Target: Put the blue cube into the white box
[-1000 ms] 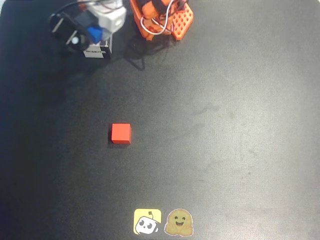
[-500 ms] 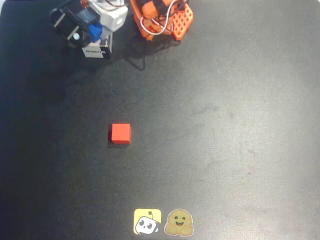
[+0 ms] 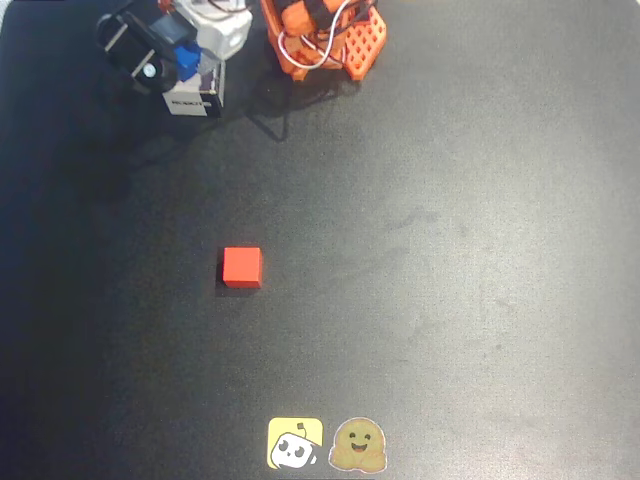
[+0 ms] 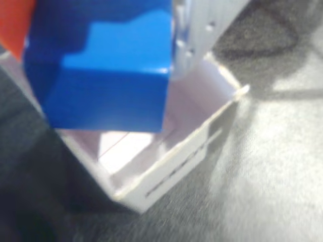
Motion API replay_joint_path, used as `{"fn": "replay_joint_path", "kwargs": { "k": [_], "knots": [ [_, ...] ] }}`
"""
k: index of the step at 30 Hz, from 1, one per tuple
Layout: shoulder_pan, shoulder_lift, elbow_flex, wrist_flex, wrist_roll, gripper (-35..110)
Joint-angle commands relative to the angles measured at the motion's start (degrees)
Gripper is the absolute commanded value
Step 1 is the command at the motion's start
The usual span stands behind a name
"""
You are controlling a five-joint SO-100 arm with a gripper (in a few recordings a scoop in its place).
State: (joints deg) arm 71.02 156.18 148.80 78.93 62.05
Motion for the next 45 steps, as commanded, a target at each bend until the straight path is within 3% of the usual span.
{"fn": "replay_joint_path", "kwargs": {
  "k": [1,6,11,18,23,35,45],
  "knots": [
    [1.0,-0.5,-0.6,-2.3,-1.8,18],
    [2.1,-0.9,-1.2,-3.0,-3.9,17],
    [4.2,-1.3,-1.5,-3.3,-4.0,0],
    [-1.0,-4.9,-4.9,-6.8,-3.9,0],
    [-12.4,-5.2,-5.5,-8.6,3.2,0],
    [-51.3,-0.8,-7.0,-10.2,21.4,0],
    [-67.1,21.2,4.1,-7.5,25.4,0]
  ]
}}
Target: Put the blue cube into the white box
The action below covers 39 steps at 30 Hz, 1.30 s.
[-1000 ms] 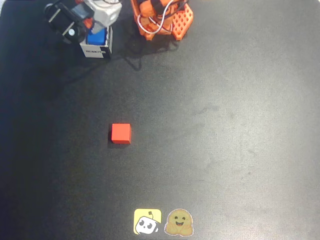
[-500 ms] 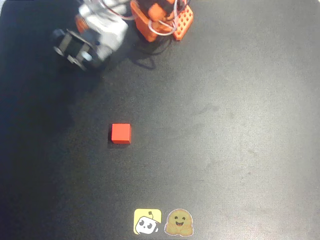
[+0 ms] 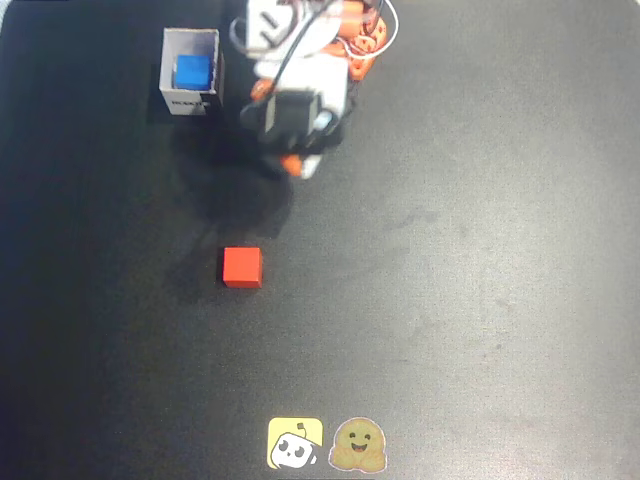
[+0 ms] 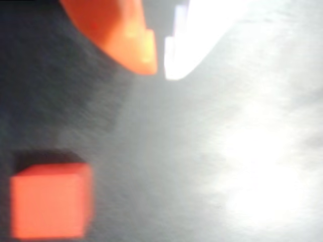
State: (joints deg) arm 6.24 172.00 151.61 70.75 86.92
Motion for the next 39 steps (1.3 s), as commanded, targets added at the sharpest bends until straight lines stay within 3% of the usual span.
{"fn": "replay_joint_path", "kwargs": {
  "k": [1,12,18,39],
  "knots": [
    [-3.3,7.6,2.5,1.1,0.8,0],
    [-6.2,11.2,9.3,7.7,5.9,0],
    [-5.9,11.2,17.7,6.3,5.2,0],
    [-2.9,11.2,17.7,6.5,3.9,0]
  ]
}}
